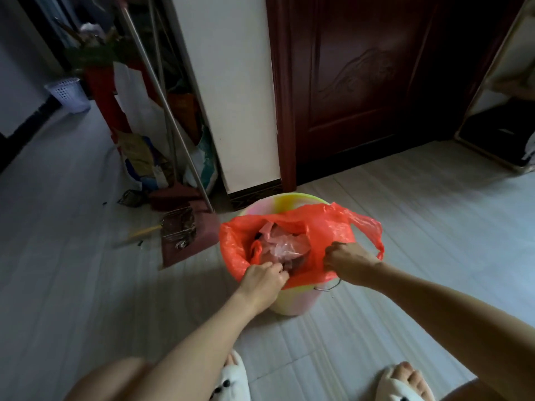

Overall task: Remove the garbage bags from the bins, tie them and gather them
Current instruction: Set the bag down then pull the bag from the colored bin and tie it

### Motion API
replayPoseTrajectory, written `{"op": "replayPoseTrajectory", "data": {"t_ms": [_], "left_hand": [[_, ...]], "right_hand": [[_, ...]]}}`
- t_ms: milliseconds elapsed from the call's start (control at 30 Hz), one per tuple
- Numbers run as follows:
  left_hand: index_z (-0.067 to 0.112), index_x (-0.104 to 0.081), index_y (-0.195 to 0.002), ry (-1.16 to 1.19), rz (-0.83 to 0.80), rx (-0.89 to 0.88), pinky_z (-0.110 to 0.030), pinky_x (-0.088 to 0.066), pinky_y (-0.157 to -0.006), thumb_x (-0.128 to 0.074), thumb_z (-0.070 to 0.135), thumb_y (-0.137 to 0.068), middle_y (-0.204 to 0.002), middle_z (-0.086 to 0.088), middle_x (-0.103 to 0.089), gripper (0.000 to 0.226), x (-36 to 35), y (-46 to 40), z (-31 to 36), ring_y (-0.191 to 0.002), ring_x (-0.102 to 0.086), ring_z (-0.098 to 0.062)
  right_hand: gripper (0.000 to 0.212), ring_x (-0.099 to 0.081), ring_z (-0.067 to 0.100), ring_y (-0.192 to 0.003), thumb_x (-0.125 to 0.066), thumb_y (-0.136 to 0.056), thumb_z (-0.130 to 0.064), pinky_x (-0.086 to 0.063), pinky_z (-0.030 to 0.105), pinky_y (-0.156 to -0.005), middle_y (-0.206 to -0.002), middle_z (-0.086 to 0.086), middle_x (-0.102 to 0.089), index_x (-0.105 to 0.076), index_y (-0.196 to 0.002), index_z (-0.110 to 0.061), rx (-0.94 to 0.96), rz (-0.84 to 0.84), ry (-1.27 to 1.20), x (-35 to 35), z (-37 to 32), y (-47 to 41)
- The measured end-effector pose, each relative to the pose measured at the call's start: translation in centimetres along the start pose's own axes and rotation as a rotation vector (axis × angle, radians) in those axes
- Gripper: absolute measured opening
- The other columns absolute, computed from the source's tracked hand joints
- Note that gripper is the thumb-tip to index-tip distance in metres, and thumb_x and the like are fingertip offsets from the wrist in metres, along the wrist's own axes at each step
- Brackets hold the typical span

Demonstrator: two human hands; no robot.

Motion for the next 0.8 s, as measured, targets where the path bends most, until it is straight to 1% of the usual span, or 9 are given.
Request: {"op": "replayPoseTrajectory", "data": {"t_ms": [67, 100, 200, 267, 333, 433, 533, 667, 800], "left_hand": [[0.018, -0.068, -0.066, -0.052, 0.164, -0.008, -0.021, -0.047, -0.043, -0.08, 0.018, -0.054, -0.064, 0.004, -0.065, 0.017, 1.0, -0.2, 0.0, -0.057, -0.064, -0.011], [0.017, -0.068, -0.068, -0.043, 0.217, 0.019, -0.022, -0.049, -0.044, -0.081, 0.019, -0.054, -0.064, 0.002, -0.066, 0.019, 1.1, -0.2, -0.6, -0.057, -0.065, -0.013], [0.013, -0.056, -0.108, 0.109, 0.05, 0.014, -0.037, -0.047, -0.084, -0.054, 0.041, -0.084, -0.109, -0.007, -0.06, 0.037, -1.0, -0.7, -2.4, -0.102, -0.058, -0.025], [0.016, -0.045, -0.119, 0.068, -0.094, -0.039, -0.039, -0.038, -0.093, -0.055, 0.055, -0.078, -0.121, -0.004, -0.05, 0.057, -2.6, -0.4, -2.8, -0.113, -0.047, -0.024], [0.016, -0.044, -0.12, 0.009, -0.162, -0.051, -0.04, -0.036, -0.094, -0.064, 0.047, -0.074, -0.123, -0.005, -0.047, 0.059, -3.3, -0.2, -3.3, -0.115, -0.044, -0.025], [0.013, -0.049, -0.114, -0.042, -0.135, -0.014, -0.039, -0.036, -0.093, -0.056, 0.018, -0.082, -0.119, -0.007, -0.051, 0.033, -2.6, 0.2, -5.2, -0.116, -0.045, -0.027], [0.016, -0.06, -0.107, -0.03, -0.072, 0.0, -0.038, -0.042, -0.086, -0.044, 0.01, -0.087, -0.109, -0.005, -0.062, 0.027, -1.7, 0.0, -7.0, -0.109, -0.054, -0.026], [0.015, -0.067, -0.091, 0.007, 0.159, 0.042, -0.034, -0.05, -0.064, -0.053, 0.004, -0.08, -0.083, -0.005, -0.07, 0.021, 1.0, 0.1, -7.4, -0.081, -0.067, -0.026], [0.015, -0.066, -0.067, -0.028, 0.301, 0.063, -0.023, -0.047, -0.042, -0.078, 0.002, -0.055, -0.056, 0.0, -0.062, 0.021, 2.2, 0.2, -6.6, -0.05, -0.063, -0.018]], "right_hand": [[0.023, -0.056, 0.025, -0.102, -0.048, -0.084, -0.007, -0.049, 0.035, -0.083, -0.107, 0.008, -0.062, -0.063, -0.101, -0.012, -0.026, 0.101, 0.054, 0.7, 0.3, 0.3], [0.019, -0.057, 0.024, -0.098, -0.056, -0.08, -0.009, -0.05, 0.034, -0.077, -0.102, 0.007, -0.062, -0.065, -0.095, -0.013, -0.052, 0.174, 0.121, 1.2, 0.4, 0.5], [0.023, -0.055, 0.028, -0.098, -0.052, -0.081, -0.011, -0.045, 0.036, -0.076, -0.104, 0.011, -0.058, -0.062, -0.101, -0.009, -0.09, 0.218, 0.095, 1.0, 0.5, 0.8], [0.025, -0.059, 0.027, -0.087, -0.056, -0.077, -0.019, -0.048, 0.035, -0.07, -0.096, 0.009, -0.061, -0.06, -0.1, -0.011, 0.038, 0.249, 0.076, 0.8, -0.8, 1.1], [0.034, -0.061, 0.023, -0.08, -0.062, -0.074, -0.036, -0.051, 0.034, -0.065, -0.091, 0.004, -0.063, -0.057, -0.1, -0.015, 0.151, 0.198, 0.102, 0.1, -1.9, 1.6], [0.046, -0.059, 0.02, -0.089, -0.068, -0.069, -0.046, -0.051, 0.034, -0.071, -0.099, 0.001, -0.061, -0.058, -0.107, -0.02, 0.143, 0.106, 0.177, -0.6, -1.7, 1.5], [0.032, -0.064, 0.014, -0.071, -0.082, -0.051, -0.032, -0.051, 0.024, -0.052, -0.082, -0.004, -0.066, -0.068, -0.078, -0.025, 0.016, 0.176, 0.246, 0.7, 0.8, 1.5], [0.021, -0.064, 0.026, -0.078, -0.066, -0.069, -0.001, -0.053, 0.032, -0.056, -0.087, 0.011, -0.064, -0.066, -0.089, -0.008, -0.069, 0.199, 0.082, 1.5, 3.4, 1.8], [0.026, -0.056, 0.026, -0.105, -0.043, -0.089, -0.016, -0.046, 0.036, -0.075, -0.114, 0.006, -0.061, -0.055, -0.112, -0.012, -0.241, 0.333, -0.058, 3.1, 6.8, 2.0]]}}
Point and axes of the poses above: each hand's wrist, its own y-axis away from the middle knuckle, its own x-axis out of the back of the hand, z = x × y, the point moved 7 cm from there along -y, towards the middle knuckle
